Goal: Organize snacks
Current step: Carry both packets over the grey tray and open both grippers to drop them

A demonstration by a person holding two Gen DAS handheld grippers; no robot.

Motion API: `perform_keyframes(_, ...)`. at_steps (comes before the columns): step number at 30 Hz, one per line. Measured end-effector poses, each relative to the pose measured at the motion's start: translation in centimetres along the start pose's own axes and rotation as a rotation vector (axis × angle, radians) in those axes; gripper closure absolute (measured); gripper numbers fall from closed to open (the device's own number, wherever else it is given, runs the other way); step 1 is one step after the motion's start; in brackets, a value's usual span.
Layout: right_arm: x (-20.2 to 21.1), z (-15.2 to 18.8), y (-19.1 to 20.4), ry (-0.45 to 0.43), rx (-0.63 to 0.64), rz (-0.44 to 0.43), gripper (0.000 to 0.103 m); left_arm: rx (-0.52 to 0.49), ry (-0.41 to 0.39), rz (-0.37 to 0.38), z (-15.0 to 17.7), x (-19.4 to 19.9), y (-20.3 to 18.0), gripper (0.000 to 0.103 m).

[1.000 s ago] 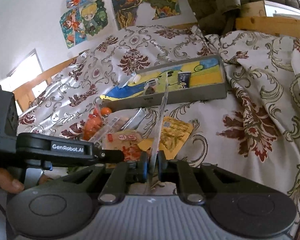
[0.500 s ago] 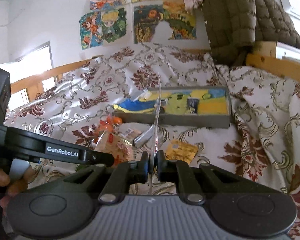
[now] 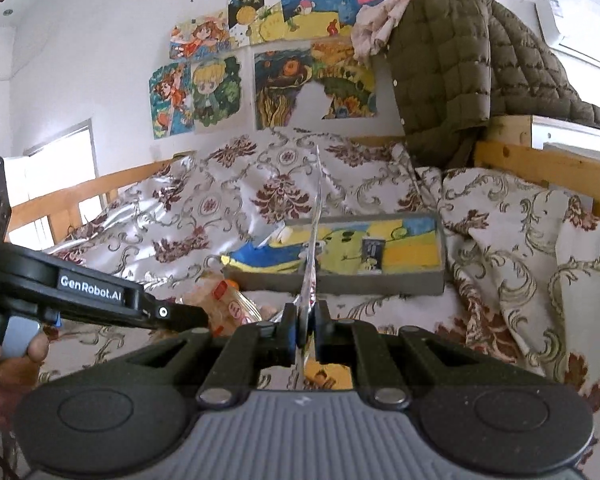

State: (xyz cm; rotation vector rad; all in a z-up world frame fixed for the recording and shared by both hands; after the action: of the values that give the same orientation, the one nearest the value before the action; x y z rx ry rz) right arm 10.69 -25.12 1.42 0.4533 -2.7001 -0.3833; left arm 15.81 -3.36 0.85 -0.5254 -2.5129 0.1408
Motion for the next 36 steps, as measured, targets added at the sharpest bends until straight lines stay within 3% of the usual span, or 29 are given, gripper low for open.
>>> perform_keyframes(7,-3.4,-3.6,0.1,0.008,0.030,-0.006,0.094,-0.017,-0.010,0.007,-6.0,-1.7,2.3,0.084)
perform_keyframes(13,-11.7,-8.3,-1.0,0.044,0.044,0.025,0.094,-0.077,-0.086,-0.004,-11.9,-7.3,5.5,0.084)
perform_keyframes(18,-19.8,-10.8,-2.8,0.088,0.039,0.050,0.094,-0.082,-0.072,-0.030,-14.6,-13.6,7.8,0.084)
perform_keyframes(21,-23.4,-11.4,-4.3,0.116,-0.006,0.046,0.094,-0.021,-0.062,-0.010,-15.3,-16.9,9.1,0.084)
perform_keyframes(28,-28.3,-10.8,-5.9,0.169,-0.023,0.076,0.094,-0.015,-0.021,-0.003,-15.0,-22.2,10.4,0.084)
perform_keyframes(36,-30.2,-10.3,-6.6,0.225,0.004,0.111,0.093,0.024,-0.004,0.002,-13.8,-23.9,11.5,0.084)
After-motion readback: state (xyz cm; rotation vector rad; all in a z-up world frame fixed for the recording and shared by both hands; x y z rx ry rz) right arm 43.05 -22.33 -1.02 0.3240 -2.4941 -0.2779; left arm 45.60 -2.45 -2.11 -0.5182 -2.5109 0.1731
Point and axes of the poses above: each gripper's, at about its wrist camera, not at the fingertips, and x roughly against the way its jaws point, y to its left, z to its underside, the point moved 2 cm from there along -x, roughly the way its jaws point, and after that the axes turned 15 degrees about -x, right-handed, at the moved point
